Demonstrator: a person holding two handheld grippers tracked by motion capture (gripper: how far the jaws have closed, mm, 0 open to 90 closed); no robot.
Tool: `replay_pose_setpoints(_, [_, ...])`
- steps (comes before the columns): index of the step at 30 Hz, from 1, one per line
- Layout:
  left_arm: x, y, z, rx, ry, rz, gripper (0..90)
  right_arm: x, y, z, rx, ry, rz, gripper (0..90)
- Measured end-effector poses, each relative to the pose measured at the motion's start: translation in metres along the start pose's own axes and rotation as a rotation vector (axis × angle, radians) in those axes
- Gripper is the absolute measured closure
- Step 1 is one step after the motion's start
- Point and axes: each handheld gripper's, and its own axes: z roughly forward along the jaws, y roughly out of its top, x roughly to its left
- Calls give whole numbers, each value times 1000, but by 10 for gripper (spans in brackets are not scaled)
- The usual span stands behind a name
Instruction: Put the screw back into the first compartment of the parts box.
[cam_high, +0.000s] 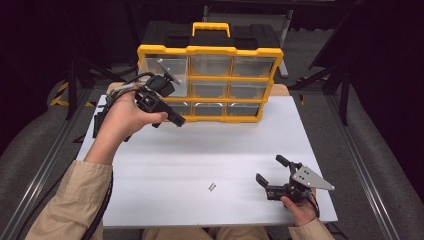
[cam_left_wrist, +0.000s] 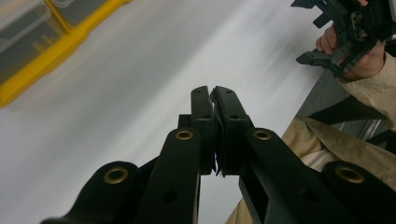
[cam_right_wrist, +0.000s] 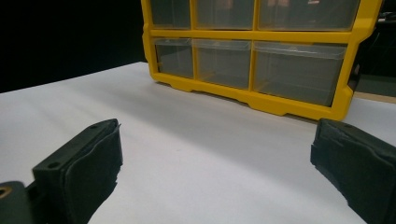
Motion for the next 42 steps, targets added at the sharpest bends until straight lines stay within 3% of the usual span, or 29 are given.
replay_pose_setpoints(10, [-4,20,-32,-20,34,-14,880,0,1,0,6,2,4,27])
replay_pose_setpoints(18, [-3,33,-45,-10,76,-25,880,-2,1,-1,24,1,7,27])
replay_pose_setpoints(31, [8,50,-63,-43,125,-60,880,-1,2,-1,16,8,7,27])
replay_pose_setpoints(37, [15,62,-74,-51,179,-79,880,-1,2,-2,17,8,8,27])
replay_pose_setpoints(42, [26,69,-73,-48,224,-97,880,-1,3,-2,12,10,12,27])
